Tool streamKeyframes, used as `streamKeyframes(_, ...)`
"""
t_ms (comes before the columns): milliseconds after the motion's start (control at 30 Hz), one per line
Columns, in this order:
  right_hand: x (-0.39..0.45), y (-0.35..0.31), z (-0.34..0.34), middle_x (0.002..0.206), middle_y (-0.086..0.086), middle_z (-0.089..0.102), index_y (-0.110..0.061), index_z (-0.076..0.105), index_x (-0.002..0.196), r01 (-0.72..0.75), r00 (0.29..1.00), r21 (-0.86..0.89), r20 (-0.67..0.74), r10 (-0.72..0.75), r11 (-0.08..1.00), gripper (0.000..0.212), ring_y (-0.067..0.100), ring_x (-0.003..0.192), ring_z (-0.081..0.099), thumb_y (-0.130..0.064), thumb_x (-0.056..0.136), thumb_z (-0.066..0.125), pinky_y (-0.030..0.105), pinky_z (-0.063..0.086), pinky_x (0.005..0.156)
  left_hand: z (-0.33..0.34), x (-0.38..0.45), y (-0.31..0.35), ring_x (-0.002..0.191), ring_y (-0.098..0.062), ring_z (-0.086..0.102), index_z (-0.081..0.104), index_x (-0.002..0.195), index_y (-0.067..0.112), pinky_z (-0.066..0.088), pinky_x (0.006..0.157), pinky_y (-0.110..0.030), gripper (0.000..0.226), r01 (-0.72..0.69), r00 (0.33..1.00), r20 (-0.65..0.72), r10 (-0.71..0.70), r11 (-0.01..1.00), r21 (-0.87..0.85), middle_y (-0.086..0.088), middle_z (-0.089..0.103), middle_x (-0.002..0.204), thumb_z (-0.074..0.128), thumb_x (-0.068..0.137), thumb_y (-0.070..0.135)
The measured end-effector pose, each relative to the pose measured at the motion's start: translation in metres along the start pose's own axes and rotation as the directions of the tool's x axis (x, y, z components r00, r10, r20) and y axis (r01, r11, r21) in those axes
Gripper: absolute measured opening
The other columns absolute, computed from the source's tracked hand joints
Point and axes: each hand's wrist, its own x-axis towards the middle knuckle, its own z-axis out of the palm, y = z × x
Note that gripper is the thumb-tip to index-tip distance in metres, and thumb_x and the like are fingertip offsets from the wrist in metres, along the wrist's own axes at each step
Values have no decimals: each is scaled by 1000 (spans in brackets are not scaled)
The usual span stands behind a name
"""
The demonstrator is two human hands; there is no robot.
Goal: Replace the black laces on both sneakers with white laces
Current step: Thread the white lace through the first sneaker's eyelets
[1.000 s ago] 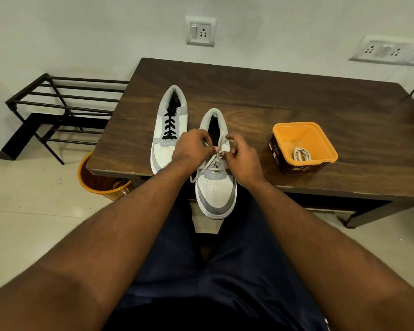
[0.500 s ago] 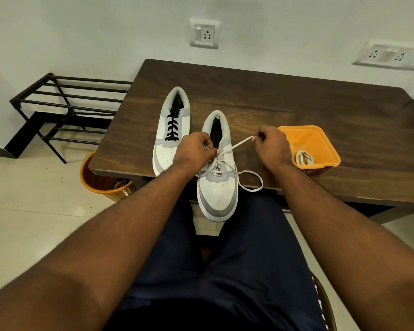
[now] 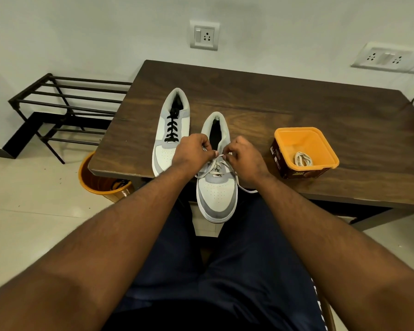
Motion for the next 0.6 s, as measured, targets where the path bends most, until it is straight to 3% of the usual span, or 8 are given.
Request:
streamKeyframes(100, 10, 16, -16, 96, 3, 51, -13, 68, 96, -93, 995, -98, -53, 88, 991, 12, 18, 91, 52, -20, 93, 59, 32, 46, 74, -1, -1, 2, 69, -11, 64, 64, 75, 13, 54, 68, -30, 24, 13, 1000, 1, -13, 999, 37, 3, 68, 71, 79, 79, 31)
streamKeyframes(167, 16, 30, -28, 101, 9, 53, -10, 70, 98, -226, 970, -99, -118, 214, 969, 14, 26, 95, 55, -19, 93, 60, 35, 47, 77, -2, -1, 3, 71, -13, 64, 64, 75, 13, 54, 68, -30, 25, 20, 1000, 3, -20, 998, 52, 2, 69, 73, 80, 79, 32)
streamKeyframes(233, 17, 34, -33, 102, 6, 50, -11, 69, 104, -256, 962, -78, -118, 246, 964, 16, 27, 97, 55, -18, 91, 63, 32, 45, 78, -2, 0, 3, 71, -13, 65, 63, 72, 14, 56, 69, -33, 26, 28, 1000, 3, -28, 999, 42, 2, 70, 72, 81, 78, 31)
streamKeyframes(333, 13, 15, -28, 103, -5, 45, -18, 66, 114, -97, 995, 2, -23, 97, 995, 28, 17, 96, 53, -17, 87, 69, 29, 46, 82, -1, 1, 2, 70, -13, 66, 62, 70, 15, 58, 71, -36, 26, 33, 999, 3, -33, 999, 30, 2, 69, 71, 82, 77, 31)
streamKeyframes(400, 9, 2, -19, 105, -6, 49, -20, 68, 110, 5, 1000, 22, 3, -5, 1000, 26, 13, 99, 52, -17, 85, 71, 26, 45, 81, -1, 1, 2, 69, -14, 66, 63, 70, 15, 58, 72, -37, 26, 28, 1000, -3, -28, 999, 30, 2, 69, 70, 82, 77, 31)
streamKeyframes(600, 4, -9, -2, 110, -1, 56, -16, 70, 102, 71, 997, -92, -9, -72, 993, 14, 17, 104, 51, -20, 90, 64, 30, 49, 84, -2, -1, 5, 67, -13, 64, 63, 71, 14, 57, 71, -35, 24, 23, 1000, -2, -23, 998, 50, 2, 68, 69, 81, 77, 29)
